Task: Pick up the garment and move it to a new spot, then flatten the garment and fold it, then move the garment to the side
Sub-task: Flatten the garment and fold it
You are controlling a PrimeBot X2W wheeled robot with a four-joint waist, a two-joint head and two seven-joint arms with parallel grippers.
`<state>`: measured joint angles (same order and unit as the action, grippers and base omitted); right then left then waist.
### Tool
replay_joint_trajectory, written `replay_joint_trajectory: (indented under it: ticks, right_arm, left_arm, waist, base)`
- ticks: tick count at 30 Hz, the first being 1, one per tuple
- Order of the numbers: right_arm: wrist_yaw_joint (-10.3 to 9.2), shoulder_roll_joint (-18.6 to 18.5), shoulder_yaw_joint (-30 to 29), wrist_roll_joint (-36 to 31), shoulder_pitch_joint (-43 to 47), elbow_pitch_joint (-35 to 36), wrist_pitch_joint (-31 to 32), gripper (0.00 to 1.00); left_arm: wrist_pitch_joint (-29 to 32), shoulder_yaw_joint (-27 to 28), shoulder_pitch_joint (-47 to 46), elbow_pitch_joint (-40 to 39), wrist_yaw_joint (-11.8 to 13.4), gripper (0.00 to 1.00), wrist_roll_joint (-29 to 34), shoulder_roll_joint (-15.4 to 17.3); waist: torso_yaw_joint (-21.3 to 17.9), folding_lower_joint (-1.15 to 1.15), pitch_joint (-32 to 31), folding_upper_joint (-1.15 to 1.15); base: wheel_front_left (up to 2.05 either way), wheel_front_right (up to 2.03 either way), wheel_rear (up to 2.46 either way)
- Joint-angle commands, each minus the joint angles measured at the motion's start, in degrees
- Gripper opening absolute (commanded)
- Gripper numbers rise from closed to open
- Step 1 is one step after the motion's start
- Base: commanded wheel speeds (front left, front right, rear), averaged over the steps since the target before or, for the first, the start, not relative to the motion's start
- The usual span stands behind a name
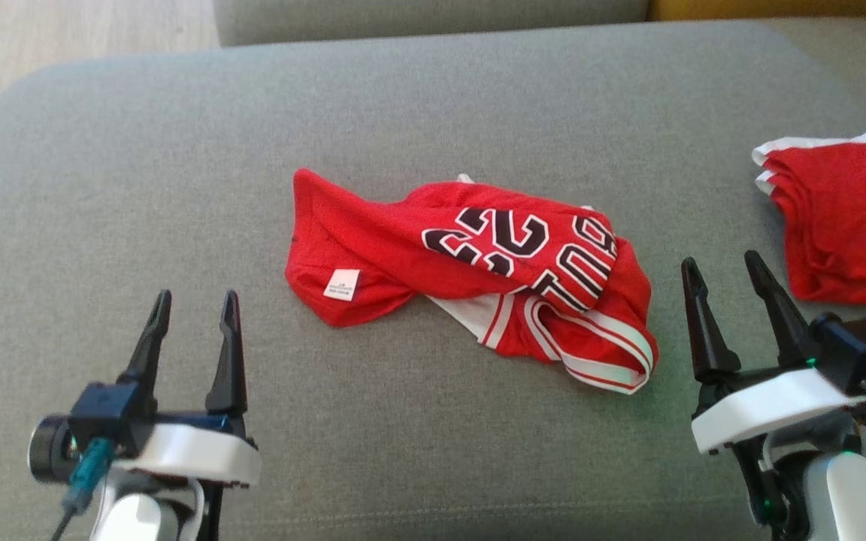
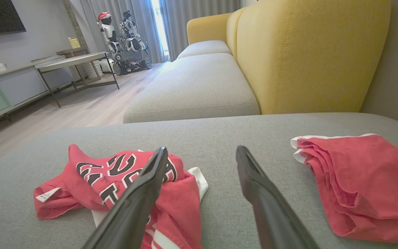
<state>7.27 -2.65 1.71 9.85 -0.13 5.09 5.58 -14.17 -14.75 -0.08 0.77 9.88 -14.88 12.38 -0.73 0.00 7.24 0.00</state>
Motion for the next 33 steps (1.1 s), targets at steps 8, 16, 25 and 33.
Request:
replay_joint_trajectory:
  ticks: [8, 16, 25, 33]
  right_arm:
    - [0.22, -0.37, 1.95, -0.68, 0.83, 3.88, 1.06, 1.0]
    - [0.22, -0.45, 2.13, -0.67, 1.71, 4.94, 1.68, 1.0]
    - [0.22, -0.41, 1.89, -0.67, 1.99, 4.73, 2.07, 1.0]
    - [0.22, -0.34, 5.24, -0.48, 3.74, -2.33, 3.61, 1.0]
  left_arm:
    - [1.24, 0.99, 1.43, -2.45, 1.05, 1.0, -0.74, 0.94]
    - [1.8, 0.68, 1.54, -2.13, 1.0, 1.0, -1.11, 1.22]
    - [1.79, 0.41, 1.07, -2.31, 1.11, 1.0, -1.37, 1.38]
    - [1.88, -0.19, -0.27, -3.37, 1.12, 1.0, -1.24, 1.47]
  waist:
    - [-0.04, 0.0, -3.52, 0.0]
    - [-0.17, 0.0, -3.88, 0.0]
    - [-0.24, 0.0, -3.58, 0.0]
    - [0.44, 0.0, -1.52, 0.0]
  base:
    - [0.0, 0.0, 0.0]
    - [0.0, 0.0, 0.0]
    - [0.0, 0.0, 0.0]
    - [0.0, 0.0, 0.0]
